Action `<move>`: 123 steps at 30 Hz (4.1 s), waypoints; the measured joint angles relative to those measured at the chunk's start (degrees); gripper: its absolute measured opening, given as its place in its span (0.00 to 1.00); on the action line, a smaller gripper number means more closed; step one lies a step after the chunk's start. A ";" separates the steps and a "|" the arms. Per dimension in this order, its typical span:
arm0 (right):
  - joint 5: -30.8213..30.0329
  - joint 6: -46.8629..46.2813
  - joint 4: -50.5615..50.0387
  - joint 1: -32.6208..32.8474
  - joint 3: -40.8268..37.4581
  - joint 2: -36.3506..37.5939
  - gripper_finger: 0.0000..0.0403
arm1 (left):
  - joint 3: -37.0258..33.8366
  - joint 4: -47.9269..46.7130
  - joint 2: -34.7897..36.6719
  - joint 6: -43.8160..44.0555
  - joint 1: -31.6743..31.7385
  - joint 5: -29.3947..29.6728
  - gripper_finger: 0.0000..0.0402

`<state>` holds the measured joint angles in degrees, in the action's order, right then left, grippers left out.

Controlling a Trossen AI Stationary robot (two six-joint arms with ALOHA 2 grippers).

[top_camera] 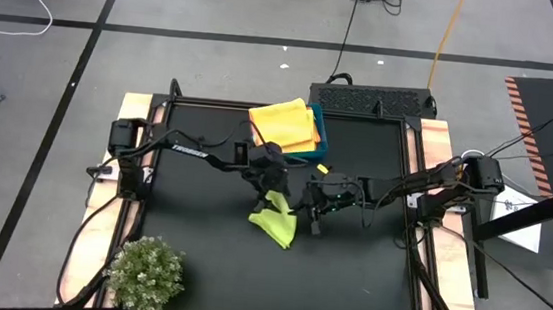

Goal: Fold microfiber towels
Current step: Put the green microfiber towel into the blue bin, then return to Home Position

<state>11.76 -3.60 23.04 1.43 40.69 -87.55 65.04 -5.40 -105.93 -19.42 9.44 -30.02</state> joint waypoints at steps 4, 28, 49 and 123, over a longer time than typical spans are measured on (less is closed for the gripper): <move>-0.10 -0.03 -2.30 0.38 1.31 0.00 0.00 | 0.00 -4.14 0.00 -0.05 1.36 0.00 0.74; -7.20 -1.11 -7.36 -5.68 2.12 3.24 0.01 | -0.02 -20.12 8.69 -5.51 2.84 15.85 0.04; -2.29 9.18 -4.89 -31.22 4.99 11.11 0.02 | 0.02 -7.55 18.59 -4.83 16.59 24.84 0.02; -13.73 13.06 -10.23 -11.98 -26.70 70.48 0.13 | -36.13 -11.06 89.59 24.13 2.14 28.76 0.08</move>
<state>-1.97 9.47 12.81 -10.56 13.99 -17.07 28.91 -16.46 -16.34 4.71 11.58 -1.26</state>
